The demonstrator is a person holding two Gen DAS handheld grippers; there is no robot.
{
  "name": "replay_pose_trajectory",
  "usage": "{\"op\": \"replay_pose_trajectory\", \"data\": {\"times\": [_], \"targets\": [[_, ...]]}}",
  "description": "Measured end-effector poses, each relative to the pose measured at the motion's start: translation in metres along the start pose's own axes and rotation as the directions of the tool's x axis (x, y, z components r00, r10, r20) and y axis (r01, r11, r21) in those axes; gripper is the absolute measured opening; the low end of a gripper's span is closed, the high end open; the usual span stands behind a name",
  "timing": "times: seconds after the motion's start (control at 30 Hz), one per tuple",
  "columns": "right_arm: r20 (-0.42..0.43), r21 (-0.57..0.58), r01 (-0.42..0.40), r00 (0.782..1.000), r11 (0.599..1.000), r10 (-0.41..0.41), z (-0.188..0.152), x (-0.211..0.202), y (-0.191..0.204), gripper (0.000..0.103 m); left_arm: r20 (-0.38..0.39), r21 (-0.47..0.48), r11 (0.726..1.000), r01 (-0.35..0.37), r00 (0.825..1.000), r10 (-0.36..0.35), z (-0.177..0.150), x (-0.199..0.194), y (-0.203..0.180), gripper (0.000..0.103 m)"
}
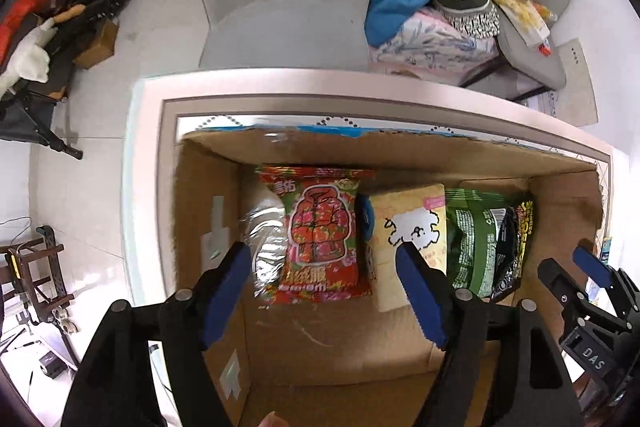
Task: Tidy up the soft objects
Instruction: 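Carry both packs into the box, release them beside the others, then grasp the orange snack bag with left tool while right tool grasps blue bear tissue pack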
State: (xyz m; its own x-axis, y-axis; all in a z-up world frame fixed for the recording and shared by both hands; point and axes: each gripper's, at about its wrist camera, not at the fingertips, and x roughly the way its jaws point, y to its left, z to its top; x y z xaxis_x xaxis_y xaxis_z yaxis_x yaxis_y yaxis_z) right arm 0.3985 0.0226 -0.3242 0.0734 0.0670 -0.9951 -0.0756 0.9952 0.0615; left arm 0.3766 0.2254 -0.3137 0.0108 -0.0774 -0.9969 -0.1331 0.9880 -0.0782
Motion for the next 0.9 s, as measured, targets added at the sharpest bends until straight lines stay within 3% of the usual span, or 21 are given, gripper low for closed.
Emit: {"op": "replay_pose_trajectory", "data": {"times": [0.07,0.17,0.53,0.9], "targets": [[0.011,-0.005,-0.003,1.000,1.000,0.003,-0.005,-0.009,0.002,0.086,0.044,0.009,1.000,-0.004,0.999,0.004,-0.012,-0.011,0.000,0.100],[0.030,-0.026,-0.008,1.000,1.000,0.009,-0.019,-0.023,0.009,0.103,0.102,0.027,0.998,-0.052,0.994,0.049,-0.025,-0.022,-0.004,0.101],[0.118,-0.040,-0.003,0.993,0.999,0.008,-0.085,-0.070,0.014,0.103,0.193,0.052,0.999,0.007,0.981,-0.017,-0.094,-0.070,-0.012,0.101],[0.212,-0.051,-0.021,0.977,0.998,0.032,-0.158,-0.142,0.015,0.103,0.291,0.041,0.999,0.001,0.957,-0.013,-0.166,-0.131,-0.009,0.101]]}}
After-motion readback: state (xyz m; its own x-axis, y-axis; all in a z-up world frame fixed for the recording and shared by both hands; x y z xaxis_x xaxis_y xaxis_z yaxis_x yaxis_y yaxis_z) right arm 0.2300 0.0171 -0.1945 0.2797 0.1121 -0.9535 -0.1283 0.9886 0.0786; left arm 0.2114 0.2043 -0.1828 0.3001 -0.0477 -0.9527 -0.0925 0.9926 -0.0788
